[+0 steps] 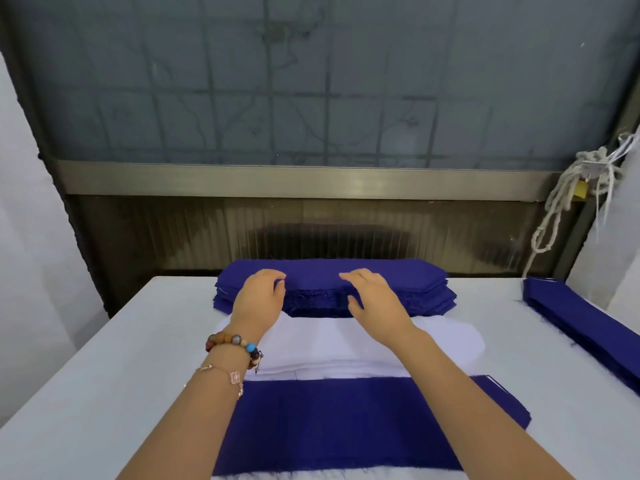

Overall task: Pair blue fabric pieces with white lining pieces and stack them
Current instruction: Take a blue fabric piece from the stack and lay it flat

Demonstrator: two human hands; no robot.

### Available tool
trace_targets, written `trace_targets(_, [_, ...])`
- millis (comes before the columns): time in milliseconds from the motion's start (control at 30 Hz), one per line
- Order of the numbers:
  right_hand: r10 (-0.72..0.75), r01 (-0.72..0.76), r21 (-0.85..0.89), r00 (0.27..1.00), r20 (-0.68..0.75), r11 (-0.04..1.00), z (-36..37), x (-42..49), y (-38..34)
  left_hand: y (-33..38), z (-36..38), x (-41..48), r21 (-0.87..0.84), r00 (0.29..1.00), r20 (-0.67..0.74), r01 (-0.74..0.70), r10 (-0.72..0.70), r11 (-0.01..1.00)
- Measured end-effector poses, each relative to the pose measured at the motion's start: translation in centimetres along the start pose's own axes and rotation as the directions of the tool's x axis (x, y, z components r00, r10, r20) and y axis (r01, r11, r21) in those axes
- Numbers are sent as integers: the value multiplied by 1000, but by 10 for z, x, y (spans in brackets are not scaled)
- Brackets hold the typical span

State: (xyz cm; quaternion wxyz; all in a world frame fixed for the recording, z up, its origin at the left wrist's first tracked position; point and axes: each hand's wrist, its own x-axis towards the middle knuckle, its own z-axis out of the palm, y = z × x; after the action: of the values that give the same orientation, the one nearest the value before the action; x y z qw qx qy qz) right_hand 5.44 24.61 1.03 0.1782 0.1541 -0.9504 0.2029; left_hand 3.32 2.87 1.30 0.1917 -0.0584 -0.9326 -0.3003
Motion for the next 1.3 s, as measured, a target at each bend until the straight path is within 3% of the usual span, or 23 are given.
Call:
trace_targets(133, [0, 0, 0, 995, 95, 1000, 19, 24, 4, -10, 6, 15, 121, 999, 33, 33, -38, 992])
trace_targets(233, [14, -11, -61, 999, 49, 998, 30, 39, 7, -14, 9, 27, 159, 999, -18, 40, -37, 986])
trace_targets(533, [182, -182, 32, 983, 22, 983, 39, 78, 8, -33, 26, 48, -18, 965, -183, 190, -190, 982])
trace_targets(700, [190, -191, 46, 981, 25, 980, 44, 79, 12, -34, 38, 47, 123, 969, -207, 166, -138, 978])
trace_targets(800, [195, -196, 33, 980, 51, 980, 44, 81, 13, -40, 37, 48, 201, 959, -220, 223, -178, 954])
trace_targets(1033, [199, -196, -60, 979, 51, 979, 50, 79, 12, -57, 24, 49, 39, 888, -113, 453, -446, 891])
trace_targets(1300, [214, -210, -77, 976, 48, 975, 53, 81, 13, -55, 14, 47, -28, 871, -273, 418, -409, 908])
